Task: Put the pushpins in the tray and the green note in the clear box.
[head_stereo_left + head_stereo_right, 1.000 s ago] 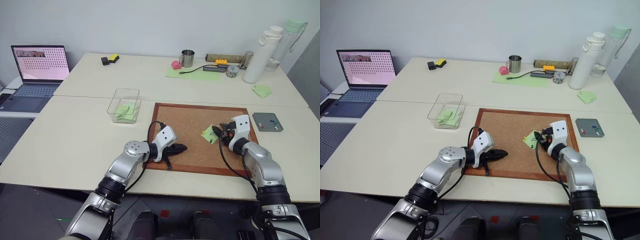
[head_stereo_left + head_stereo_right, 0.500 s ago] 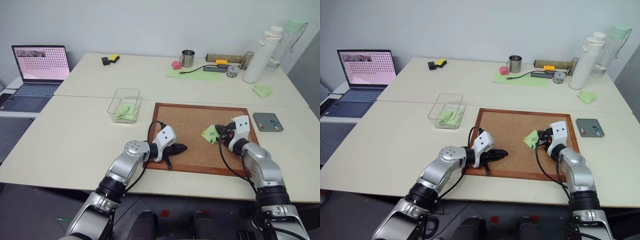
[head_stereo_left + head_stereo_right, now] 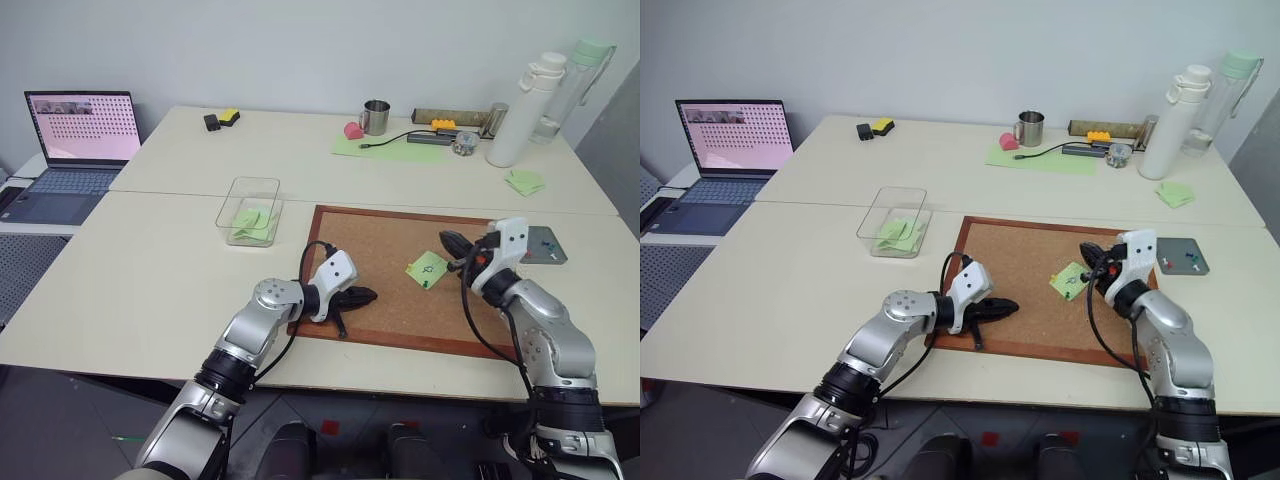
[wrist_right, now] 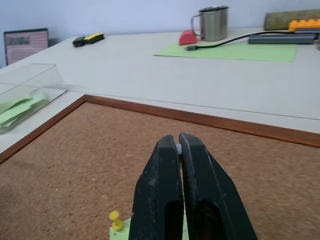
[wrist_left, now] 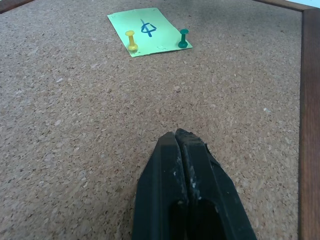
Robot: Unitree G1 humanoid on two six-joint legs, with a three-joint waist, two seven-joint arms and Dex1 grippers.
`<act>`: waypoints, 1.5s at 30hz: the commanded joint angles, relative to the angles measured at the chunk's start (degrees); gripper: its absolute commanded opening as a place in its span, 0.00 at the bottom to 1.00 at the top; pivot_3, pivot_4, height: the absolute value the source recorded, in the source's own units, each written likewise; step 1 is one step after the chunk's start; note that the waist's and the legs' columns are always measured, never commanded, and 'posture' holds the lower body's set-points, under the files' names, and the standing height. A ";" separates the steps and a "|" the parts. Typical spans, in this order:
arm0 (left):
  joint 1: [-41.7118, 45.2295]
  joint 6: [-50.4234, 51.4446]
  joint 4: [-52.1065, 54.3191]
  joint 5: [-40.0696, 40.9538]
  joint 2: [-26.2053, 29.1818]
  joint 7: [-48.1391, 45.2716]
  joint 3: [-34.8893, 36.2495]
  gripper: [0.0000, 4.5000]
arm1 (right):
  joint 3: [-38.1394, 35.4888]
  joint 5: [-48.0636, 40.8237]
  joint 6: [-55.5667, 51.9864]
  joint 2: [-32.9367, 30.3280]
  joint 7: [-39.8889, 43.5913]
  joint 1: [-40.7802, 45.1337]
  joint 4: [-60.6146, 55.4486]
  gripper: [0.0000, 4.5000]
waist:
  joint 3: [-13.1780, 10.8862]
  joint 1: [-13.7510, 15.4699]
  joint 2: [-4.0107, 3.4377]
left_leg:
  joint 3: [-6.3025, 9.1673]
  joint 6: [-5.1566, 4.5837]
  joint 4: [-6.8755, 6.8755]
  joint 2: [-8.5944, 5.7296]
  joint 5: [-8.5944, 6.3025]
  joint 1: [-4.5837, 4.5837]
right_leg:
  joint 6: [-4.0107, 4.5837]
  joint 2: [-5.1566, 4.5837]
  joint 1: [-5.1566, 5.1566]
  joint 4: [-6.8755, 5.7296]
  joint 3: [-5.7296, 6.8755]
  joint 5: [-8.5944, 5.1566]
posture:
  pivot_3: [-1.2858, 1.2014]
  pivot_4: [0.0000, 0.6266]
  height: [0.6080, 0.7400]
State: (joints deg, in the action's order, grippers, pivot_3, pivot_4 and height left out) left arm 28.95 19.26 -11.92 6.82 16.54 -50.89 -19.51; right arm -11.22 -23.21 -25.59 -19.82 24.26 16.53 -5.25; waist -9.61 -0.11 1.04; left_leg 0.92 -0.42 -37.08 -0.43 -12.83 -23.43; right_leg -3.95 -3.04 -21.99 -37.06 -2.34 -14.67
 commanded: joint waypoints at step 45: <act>-2.94 5.18 3.12 -1.21 1.56 1.32 0.13 0.00 | -8.97 9.17 17.41 -15.96 -4.21 22.10 50.02 1.00 | 0.01 -1.63 -0.04 | -0.18 -0.03 0.10 0.00 0.00 0.01 | 0.00 0.00 -0.01 0.05 -0.13 -0.01 | 0.52 0.24 1.00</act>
State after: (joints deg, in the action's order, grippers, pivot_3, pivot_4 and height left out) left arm 26.62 23.35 -6.94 6.73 17.85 -49.64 -18.17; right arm -19.97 -14.60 -10.06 -34.35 20.87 37.59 45.27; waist -9.59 -1.74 1.00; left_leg 0.73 -0.45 -36.98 -0.42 -12.83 -23.42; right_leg -3.94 -3.04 -22.00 -37.01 -2.48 -14.68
